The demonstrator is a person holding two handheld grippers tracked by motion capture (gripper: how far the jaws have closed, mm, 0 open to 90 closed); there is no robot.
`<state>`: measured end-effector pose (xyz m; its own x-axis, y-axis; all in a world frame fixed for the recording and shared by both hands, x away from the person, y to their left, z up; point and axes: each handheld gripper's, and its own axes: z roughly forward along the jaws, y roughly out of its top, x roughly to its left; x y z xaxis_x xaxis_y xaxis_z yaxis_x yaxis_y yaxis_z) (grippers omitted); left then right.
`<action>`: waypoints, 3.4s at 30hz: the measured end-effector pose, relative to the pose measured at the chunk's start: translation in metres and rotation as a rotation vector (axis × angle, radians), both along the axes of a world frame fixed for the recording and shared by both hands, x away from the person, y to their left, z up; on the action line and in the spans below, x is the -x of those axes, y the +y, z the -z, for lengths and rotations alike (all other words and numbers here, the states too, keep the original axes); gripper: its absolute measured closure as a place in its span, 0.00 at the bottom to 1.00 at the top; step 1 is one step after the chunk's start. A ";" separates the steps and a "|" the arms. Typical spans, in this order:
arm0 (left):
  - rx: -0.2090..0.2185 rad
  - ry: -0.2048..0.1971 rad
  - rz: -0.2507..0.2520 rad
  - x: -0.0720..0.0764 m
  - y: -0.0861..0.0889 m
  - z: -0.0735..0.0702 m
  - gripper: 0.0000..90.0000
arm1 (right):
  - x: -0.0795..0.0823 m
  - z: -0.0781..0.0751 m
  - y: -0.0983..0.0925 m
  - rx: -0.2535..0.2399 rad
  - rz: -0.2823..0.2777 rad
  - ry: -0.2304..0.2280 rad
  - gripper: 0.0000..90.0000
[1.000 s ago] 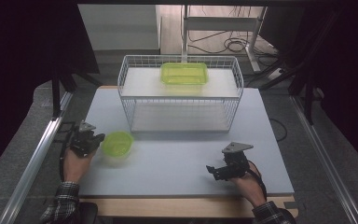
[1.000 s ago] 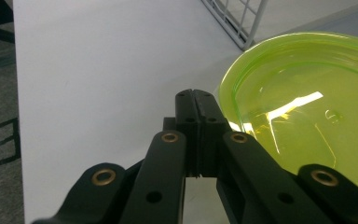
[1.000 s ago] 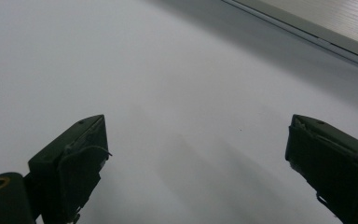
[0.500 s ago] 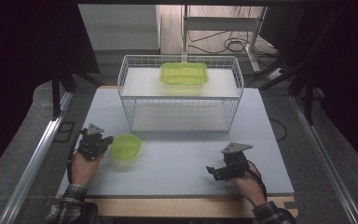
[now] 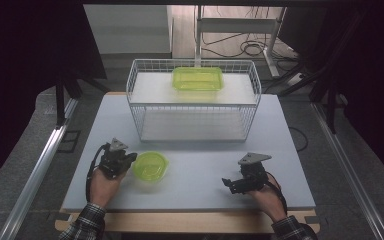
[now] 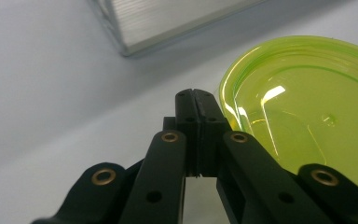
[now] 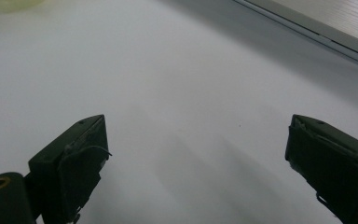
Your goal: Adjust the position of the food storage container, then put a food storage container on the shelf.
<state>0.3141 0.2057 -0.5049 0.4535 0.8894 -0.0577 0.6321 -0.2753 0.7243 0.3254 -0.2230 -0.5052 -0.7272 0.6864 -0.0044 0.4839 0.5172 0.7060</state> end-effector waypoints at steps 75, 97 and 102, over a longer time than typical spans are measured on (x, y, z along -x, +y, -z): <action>-0.013 0.021 0.277 0.045 -0.065 0.013 0.45 | 0.001 0.000 0.000 -0.029 -0.007 -0.017 0.05; -0.067 -0.038 0.216 0.069 -0.048 0.019 0.03 | 0.001 -0.002 0.000 -0.055 -0.012 -0.030 0.00; -0.082 -0.045 0.215 0.068 -0.047 0.021 0.01 | 0.000 -0.003 -0.002 -0.077 -0.009 -0.042 0.00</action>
